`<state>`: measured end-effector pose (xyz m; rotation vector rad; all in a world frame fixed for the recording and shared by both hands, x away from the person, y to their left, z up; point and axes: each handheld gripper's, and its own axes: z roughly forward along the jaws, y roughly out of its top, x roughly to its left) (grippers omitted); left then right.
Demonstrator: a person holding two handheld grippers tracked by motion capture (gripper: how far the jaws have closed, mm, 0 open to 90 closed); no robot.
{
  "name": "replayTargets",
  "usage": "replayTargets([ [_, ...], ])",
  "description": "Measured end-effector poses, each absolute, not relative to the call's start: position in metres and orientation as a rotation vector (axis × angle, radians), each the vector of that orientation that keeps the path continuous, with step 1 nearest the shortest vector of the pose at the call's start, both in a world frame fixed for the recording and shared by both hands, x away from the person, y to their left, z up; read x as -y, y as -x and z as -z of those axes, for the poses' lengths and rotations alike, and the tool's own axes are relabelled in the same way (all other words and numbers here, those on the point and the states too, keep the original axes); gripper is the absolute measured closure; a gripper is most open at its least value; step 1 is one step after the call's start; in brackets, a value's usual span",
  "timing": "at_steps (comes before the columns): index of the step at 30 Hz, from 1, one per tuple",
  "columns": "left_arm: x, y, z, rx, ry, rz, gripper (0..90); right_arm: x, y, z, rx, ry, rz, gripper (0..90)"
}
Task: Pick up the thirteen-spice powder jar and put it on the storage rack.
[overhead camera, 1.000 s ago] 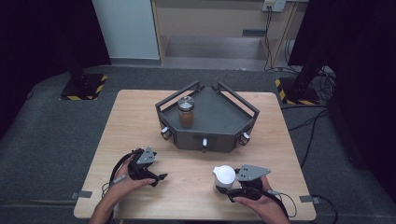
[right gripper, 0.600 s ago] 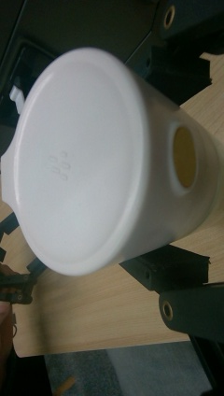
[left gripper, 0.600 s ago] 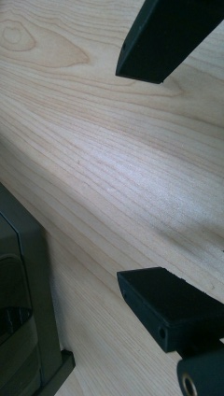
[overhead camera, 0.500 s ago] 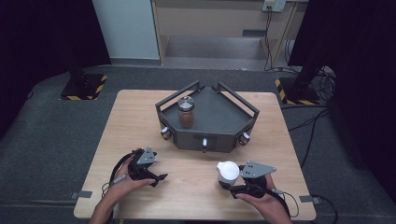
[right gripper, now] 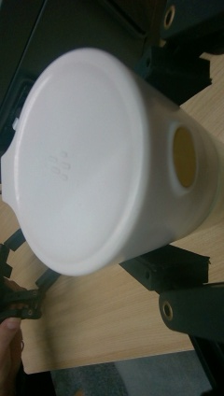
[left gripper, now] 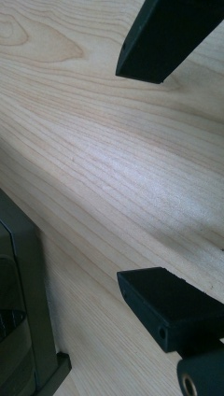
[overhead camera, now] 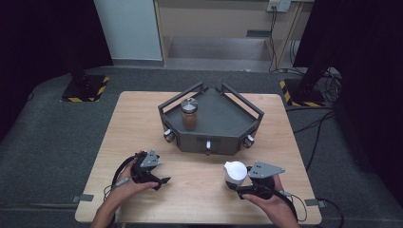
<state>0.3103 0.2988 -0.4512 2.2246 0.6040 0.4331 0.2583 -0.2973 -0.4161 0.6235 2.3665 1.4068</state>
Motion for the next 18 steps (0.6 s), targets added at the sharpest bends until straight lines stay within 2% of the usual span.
replayTargets([
  [7, -0.3, -0.309, 0.451, -0.602, -2.218, -0.436, 2.8, 0.303, -0.256, 0.408, -2.344, -0.672, -1.42, 31.3],
  [18, -0.299, -0.308, 0.45, -0.6, -2.223, -0.44, 2.8, 0.312, -0.263, 0.367, -2.316, -0.684, -1.415, 31.3],
])
